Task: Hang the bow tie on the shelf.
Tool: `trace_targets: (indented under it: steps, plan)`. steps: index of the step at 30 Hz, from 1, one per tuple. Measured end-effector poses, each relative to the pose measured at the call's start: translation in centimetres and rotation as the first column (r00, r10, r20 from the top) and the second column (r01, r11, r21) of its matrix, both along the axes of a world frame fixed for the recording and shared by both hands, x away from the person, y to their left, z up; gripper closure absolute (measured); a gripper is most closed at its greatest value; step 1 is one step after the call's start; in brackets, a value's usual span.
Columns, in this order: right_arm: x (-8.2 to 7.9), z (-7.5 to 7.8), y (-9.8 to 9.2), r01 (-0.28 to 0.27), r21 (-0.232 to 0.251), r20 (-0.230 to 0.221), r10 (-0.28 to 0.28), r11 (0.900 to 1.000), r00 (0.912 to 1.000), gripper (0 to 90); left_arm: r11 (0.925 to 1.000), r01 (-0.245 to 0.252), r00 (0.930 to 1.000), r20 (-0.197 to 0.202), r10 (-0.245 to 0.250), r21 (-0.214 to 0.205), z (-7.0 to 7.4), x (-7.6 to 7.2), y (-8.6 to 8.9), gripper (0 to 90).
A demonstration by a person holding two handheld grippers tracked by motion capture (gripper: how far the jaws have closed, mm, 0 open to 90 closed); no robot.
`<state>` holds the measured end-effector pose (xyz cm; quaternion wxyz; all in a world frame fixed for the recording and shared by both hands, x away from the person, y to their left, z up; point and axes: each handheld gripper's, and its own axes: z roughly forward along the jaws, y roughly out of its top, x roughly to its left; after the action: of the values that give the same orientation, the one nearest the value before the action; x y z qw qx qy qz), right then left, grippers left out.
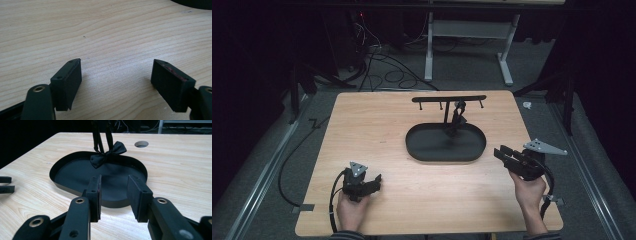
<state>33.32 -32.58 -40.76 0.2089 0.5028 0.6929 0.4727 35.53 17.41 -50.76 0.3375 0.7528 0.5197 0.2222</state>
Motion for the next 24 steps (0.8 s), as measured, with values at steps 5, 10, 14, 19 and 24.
trace_targets:
  steps: [5,10,14,19,24]
  plan:
    - [-0.1,-0.4,0.1,-0.001,0.007,-0.009,0.001,1.0,1.0,66.5,1.0,0.0,1.0,0.0,0.0,0.0,0.0,0.0,0.0,25.0]
    - [-0.3,-1.0,0.2,-0.004,0.008,-0.02,0.005,1.0,0.9998,66.5,1.0,0.0,1.0,0.0,0.0,0.0,0.0,0.0,0.0,25.0]
    - [-0.4,-1.6,0.2,-0.008,0.007,-0.034,0.009,0.9999,0.9994,66.4,1.0,0.0,1.0,0.0,0.0,0.0,0.0,0.0,0.0,25.0]
    - [-0.5,-2.2,0.3,-0.011,0.011,-0.049,0.011,0.9999,0.9987,66.3,1.0,0.0,1.0,0.0,0.0,0.0,0.0,0.0,0.0,25.0]
    - [-0.6,-2.8,0.5,-0.012,0.015,-0.061,0.013,0.9998,0.9981,65.8,1.0,0.0,1.0,0.0,0.0,0.0,0.0,0.0,0.0,25.0]
